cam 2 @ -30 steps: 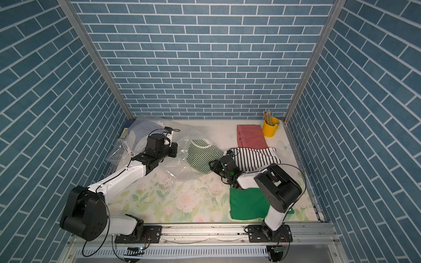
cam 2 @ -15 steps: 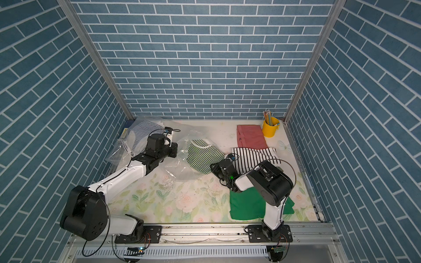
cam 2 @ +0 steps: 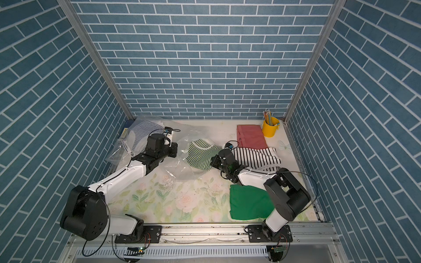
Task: Take the tank top out of the vacuum bag
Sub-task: Take out the tank top from the vacuum bag, then place the tank top at the center of the board.
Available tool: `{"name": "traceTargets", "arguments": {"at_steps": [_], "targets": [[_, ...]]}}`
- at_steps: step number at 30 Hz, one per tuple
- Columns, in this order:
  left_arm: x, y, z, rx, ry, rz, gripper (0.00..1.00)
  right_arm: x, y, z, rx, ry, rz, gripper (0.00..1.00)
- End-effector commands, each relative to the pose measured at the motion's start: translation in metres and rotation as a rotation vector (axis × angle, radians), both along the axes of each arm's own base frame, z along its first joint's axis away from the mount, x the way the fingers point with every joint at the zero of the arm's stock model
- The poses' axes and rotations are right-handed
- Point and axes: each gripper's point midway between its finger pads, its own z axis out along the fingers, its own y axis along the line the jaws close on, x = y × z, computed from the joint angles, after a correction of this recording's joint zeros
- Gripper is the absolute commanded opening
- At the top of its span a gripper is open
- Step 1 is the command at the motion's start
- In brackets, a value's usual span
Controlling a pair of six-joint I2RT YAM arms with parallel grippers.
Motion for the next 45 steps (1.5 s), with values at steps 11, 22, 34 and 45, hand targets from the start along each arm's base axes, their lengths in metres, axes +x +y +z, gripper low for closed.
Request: {"name": "traceTargets", "arguments": {"at_steps": [11, 22, 34, 45], "targets": [[0.003, 0.004, 0.002, 0.005, -0.006, 0.016, 0.01, -0.01, -0.06, 0.099, -0.39, -0.121, 0.14, 0.0], [0.002, 0.007, 0.004, 0.01, -0.012, 0.024, 0.01, 0.002, -0.065, 0.178, -0.513, -0.166, 0.312, 0.0], [0.003, 0.009, 0.001, 0.026, -0.007, 0.031, 0.01, -0.007, -0.057, 0.193, -0.6, -0.114, 0.497, 0.0], [0.003, 0.009, -0.001, 0.027, -0.003, 0.031, 0.01, -0.017, -0.162, 0.132, -0.878, 0.131, 0.335, 0.0]]}}
